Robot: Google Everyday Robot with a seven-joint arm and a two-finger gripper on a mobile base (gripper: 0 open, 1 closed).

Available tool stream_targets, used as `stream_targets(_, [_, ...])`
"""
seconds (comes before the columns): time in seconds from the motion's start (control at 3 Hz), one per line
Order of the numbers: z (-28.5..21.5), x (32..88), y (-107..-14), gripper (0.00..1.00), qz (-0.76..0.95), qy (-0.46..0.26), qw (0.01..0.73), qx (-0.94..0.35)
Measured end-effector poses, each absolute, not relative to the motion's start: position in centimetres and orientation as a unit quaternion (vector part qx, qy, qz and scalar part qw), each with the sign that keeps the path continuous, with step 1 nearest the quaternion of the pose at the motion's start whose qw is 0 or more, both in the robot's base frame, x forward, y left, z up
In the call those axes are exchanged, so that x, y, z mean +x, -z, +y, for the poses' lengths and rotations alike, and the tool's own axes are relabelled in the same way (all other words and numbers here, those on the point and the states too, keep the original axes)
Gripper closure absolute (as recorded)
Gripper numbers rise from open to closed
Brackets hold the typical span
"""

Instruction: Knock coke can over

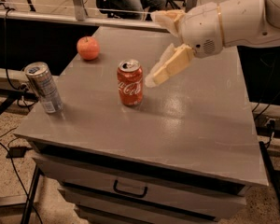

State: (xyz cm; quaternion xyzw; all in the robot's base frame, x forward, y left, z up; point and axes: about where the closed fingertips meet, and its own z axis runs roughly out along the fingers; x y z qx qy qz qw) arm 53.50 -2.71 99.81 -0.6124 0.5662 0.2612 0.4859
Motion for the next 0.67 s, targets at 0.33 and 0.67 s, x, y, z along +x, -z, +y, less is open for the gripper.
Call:
stream_targets(0.33, [-0.8, 54.6, -98.4, 0.00, 0.573, -0.292, 0.480, -0.597])
stream_targets(0.67, [0.5, 55.6, -96.5, 0.00, 0.584, -0.316, 0.474, -0.579])
